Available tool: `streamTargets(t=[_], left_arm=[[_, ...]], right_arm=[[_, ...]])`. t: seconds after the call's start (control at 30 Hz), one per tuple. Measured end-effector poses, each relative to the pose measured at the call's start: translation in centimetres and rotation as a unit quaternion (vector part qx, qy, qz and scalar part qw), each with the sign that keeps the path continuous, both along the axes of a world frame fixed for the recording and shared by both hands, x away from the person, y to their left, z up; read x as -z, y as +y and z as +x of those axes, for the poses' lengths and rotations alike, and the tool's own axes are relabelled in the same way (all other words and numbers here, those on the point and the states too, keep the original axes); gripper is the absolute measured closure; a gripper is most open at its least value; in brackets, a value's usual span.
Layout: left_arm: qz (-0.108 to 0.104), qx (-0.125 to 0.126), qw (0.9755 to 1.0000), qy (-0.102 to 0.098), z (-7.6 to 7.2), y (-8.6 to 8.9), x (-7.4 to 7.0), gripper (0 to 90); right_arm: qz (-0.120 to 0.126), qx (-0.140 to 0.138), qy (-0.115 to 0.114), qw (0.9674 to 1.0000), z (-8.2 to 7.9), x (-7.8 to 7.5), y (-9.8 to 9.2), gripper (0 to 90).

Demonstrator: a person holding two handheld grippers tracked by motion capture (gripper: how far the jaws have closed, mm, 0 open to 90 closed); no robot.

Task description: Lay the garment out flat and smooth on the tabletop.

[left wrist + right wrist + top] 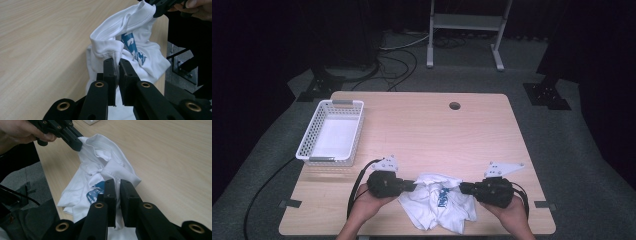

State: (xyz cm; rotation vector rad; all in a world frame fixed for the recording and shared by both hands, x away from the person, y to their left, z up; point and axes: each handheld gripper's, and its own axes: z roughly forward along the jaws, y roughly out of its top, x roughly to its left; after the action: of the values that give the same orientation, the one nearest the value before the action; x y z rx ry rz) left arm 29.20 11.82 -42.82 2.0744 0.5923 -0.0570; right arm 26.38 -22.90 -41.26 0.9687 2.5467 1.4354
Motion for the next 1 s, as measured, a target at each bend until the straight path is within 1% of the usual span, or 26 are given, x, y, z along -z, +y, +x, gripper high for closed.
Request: streamTargets(t=[0.07,0.17,0.4,0.53,0.57,0.6,0.63,0.67,0.7,0.73,0.77,0.8,0.83,0.87,0.9,0.93,0.97,1.0], left_arm=[[-0.002,0.002,1.0000,-0.003,-0.6,0.0,-0.1,84.9],[0.002,0.008,0.9999,-0.007,-1.5,0.0,-0.2,84.9],[-0.001,0.019,0.9998,-0.011,-2.9,0.1,-0.6,84.9],[-0.003,0.029,0.9995,-0.014,-3.4,0.1,-0.9,84.9],[-0.008,0.028,0.9995,-0.013,-3.3,0.1,-1.0,84.9],[-0.015,0.025,0.9995,-0.011,-3.1,0.1,-1.1,84.9],[-0.018,0.015,0.9996,-0.016,-2.6,0.1,-1.2,84.9],[-0.020,0.002,0.9996,-0.022,-2.0,0.1,-1.3,85.2],[-0.030,-0.016,0.9991,-0.025,-1.0,0.0,-1.6,86.6],[-0.030,-0.031,0.9985,-0.033,0.0,-0.1,-1.9,87.0],[-0.021,-0.053,0.9969,-0.053,1.9,-0.4,-2.6,87.1],[-0.022,-0.077,0.9942,-0.072,4.0,-0.8,-3.5,87.1],[-0.015,-0.096,0.9911,-0.091,5.8,-1.2,-4.3,87.1],[0.005,-0.121,0.9860,-0.115,8.7,-2.0,-5.6,87.1],[0.024,-0.160,0.9756,-0.148,12.4,-2.8,-7.5,86.6],[0.044,-0.190,0.9660,-0.169,15.1,-3.3,-9.0,79.7],[0.047,-0.208,0.9641,-0.159,17.3,-3.5,-10.3,72.6],[0.026,-0.220,0.9660,-0.134,18.9,-3.4,-11.3,66.2]], right_arm=[[0.001,-0.003,0.003,1.0000,-0.5,0.3,0.0,83.7],[0.003,-0.005,0.006,1.0000,-1.2,0.6,0.0,83.7],[0.004,-0.013,0.009,0.9999,-2.5,0.5,0.3,83.7],[-0.002,-0.022,0.010,0.9997,-2.9,0.4,0.7,83.7],[-0.003,-0.024,0.009,0.9997,-2.9,0.3,0.7,83.7],[-0.005,-0.025,0.009,0.9996,-2.9,0.2,0.8,83.7],[-0.008,-0.026,0.008,0.9996,-2.7,0.0,0.9,83.8],[-0.011,-0.025,0.004,0.9996,-2.4,-0.2,0.9,83.8],[-0.018,-0.023,-0.002,0.9996,-1.8,-0.5,1.0,84.3],[-0.029,-0.019,-0.009,0.9994,-0.9,-0.9,1.1,84.5],[-0.036,-0.014,-0.017,0.9991,0.1,-1.4,1.2,84.8],[-0.053,-0.004,-0.032,0.9981,2.1,-2.5,1.3,85.0],[-0.080,0.008,-0.054,0.9953,4.3,-3.7,1.6,85.1],[-0.104,0.023,-0.074,0.9915,6.3,-4.7,1.8,85.1],[-0.131,0.052,-0.092,0.9857,9.4,-6.3,2.1,84.8],[-0.163,0.098,-0.114,0.9751,13.3,-8.4,2.5,77.1],[-0.198,0.147,-0.138,0.9592,15.8,-10.1,2.9,69.6],[-0.211,0.186,-0.150,0.9479,17.7,-11.7,2.9,66.6]])
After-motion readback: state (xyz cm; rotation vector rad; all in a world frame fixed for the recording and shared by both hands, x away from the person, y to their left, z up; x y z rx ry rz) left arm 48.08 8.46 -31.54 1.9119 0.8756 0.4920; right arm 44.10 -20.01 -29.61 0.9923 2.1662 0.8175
